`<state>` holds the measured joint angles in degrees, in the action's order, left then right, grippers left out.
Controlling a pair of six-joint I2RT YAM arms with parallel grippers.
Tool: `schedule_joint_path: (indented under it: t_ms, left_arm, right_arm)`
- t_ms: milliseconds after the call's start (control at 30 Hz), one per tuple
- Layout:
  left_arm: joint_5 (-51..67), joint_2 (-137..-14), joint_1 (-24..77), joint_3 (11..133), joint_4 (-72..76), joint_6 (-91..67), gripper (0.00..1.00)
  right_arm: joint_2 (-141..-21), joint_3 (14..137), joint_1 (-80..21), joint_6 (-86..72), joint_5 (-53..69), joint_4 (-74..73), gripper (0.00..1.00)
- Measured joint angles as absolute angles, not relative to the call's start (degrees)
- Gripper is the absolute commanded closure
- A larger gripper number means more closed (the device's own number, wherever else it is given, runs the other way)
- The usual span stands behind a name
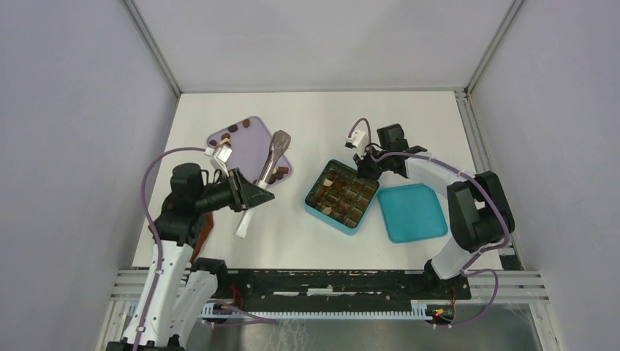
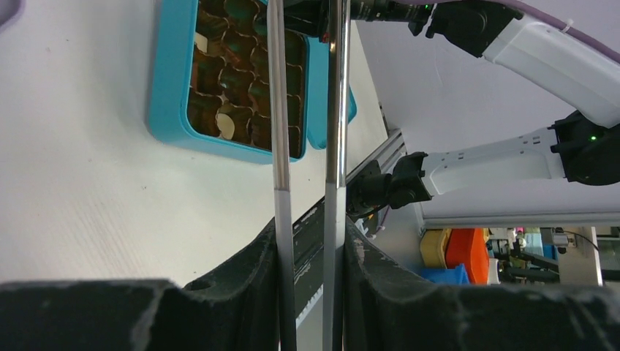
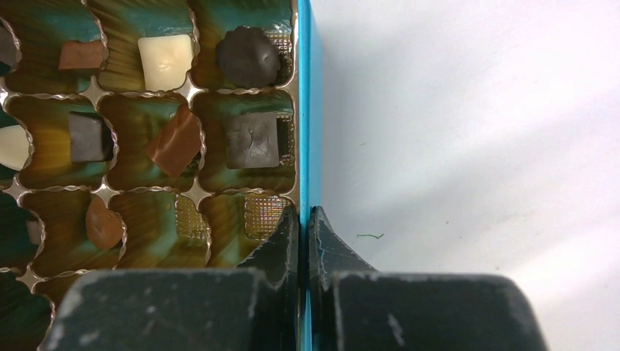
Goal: Pack the chocolate
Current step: Place the fake chocolate in the packing box.
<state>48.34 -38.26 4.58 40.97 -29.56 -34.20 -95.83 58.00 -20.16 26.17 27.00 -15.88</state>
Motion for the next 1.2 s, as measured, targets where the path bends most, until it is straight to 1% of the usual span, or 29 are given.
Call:
schedule_joint_path:
  t_ms: [367, 533, 700, 967, 1200]
  left_arm:
    - [45.3, -35.5, 10.1, 40.8, -27.0, -38.9, 0.98]
    - [44.7, -35.8, 12.9, 41.0, -25.7, -40.1, 0.98]
    - [43.7, -36.9, 16.1, 42.3, -24.5, -40.3, 0.98]
    - [41.3, -39.2, 24.0, 42.8, -21.5, -40.3, 0.98]
    - [38.1, -43.1, 30.1, 43.2, -19.8, -40.2, 0.98]
  right_arm:
    - [-85.2, 57.5, -21.0, 26.3, 25.7, -10.3, 1.0]
    - [-83.8, 60.7, -23.2, 28.8, 23.9, -10.3, 1.0]
    - [-82.0, 64.2, -25.6, 32.9, 20.1, -10.8, 1.0]
    - [-76.6, 64.4, -27.8, 36.7, 13.6, -12.1, 1.0]
    - [-75.5, 62.5, -27.9, 35.2, 13.7, -13.1, 1.0]
